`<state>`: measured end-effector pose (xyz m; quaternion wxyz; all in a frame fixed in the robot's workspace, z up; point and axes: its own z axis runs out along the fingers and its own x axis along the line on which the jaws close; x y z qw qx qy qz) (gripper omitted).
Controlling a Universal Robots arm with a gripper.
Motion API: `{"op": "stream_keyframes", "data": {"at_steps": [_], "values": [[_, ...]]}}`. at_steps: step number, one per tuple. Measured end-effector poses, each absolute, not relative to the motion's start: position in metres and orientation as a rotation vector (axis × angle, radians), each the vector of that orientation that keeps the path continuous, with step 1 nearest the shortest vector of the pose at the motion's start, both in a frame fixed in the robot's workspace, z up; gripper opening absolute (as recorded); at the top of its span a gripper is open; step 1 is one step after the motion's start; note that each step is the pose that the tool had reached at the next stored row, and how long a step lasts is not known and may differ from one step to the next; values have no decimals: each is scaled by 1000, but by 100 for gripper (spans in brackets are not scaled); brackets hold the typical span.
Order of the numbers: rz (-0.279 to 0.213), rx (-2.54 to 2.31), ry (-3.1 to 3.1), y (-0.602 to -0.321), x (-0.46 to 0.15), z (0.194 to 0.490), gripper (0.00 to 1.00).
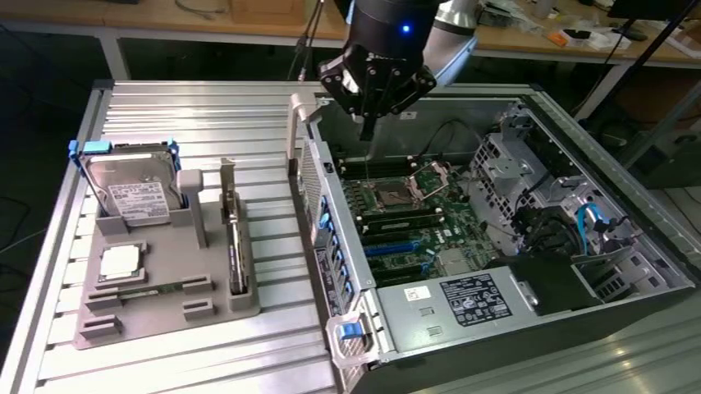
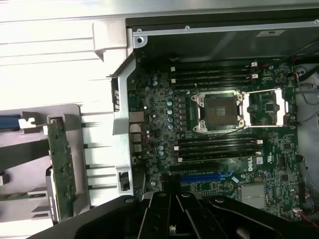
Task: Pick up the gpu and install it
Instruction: 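Reach for the gpu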
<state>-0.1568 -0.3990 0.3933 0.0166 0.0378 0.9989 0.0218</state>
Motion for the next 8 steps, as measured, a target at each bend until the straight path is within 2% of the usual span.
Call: {"op": "stream_keyframes", "data": {"at_steps": [8], "values": [[68, 117, 3099, -399, -187, 393, 10]]}}
